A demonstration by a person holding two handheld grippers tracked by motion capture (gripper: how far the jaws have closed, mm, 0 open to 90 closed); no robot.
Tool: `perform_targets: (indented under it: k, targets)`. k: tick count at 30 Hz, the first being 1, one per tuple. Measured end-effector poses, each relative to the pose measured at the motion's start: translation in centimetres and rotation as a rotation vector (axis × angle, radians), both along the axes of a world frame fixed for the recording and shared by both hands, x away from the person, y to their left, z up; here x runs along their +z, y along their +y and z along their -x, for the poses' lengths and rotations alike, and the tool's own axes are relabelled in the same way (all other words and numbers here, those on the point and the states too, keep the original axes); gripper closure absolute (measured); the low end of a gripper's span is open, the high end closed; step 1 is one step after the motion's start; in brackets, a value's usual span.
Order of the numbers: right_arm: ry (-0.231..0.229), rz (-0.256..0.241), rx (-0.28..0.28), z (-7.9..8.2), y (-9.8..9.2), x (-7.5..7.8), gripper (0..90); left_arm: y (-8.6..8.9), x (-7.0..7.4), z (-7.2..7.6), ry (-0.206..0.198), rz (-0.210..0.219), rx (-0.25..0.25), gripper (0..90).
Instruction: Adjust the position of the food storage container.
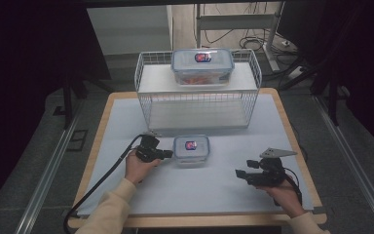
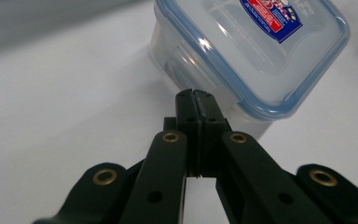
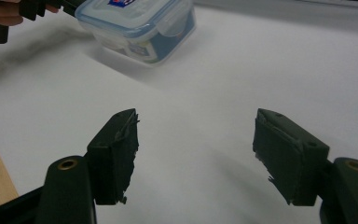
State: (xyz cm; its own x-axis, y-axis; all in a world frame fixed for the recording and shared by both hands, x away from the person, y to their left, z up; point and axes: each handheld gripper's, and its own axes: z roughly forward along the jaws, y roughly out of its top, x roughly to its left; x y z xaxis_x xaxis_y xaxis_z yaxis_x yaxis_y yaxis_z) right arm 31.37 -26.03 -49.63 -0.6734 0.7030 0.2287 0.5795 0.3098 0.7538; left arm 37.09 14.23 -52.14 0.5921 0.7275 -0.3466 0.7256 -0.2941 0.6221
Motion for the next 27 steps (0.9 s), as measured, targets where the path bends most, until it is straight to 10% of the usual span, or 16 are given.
perform_targets:
  k: [8,21,27]
  targets:
    - [-0.001,-0.003,-0.002,0.0,-0.1,0.0,30.6,-1.3,-0.2,-0.2,0.001,-0.002,-0.015,90.0]
    - [-0.007,-0.01,-0.005,0.0,-0.1,0.2,30.5,2.5,2.2,2.9,-0.073,0.038,0.024,89.9]
    - [-0.005,-0.008,-0.005,0.0,-0.1,0.1,30.4,2.9,3.0,3.6,-0.104,0.06,0.062,57.8]
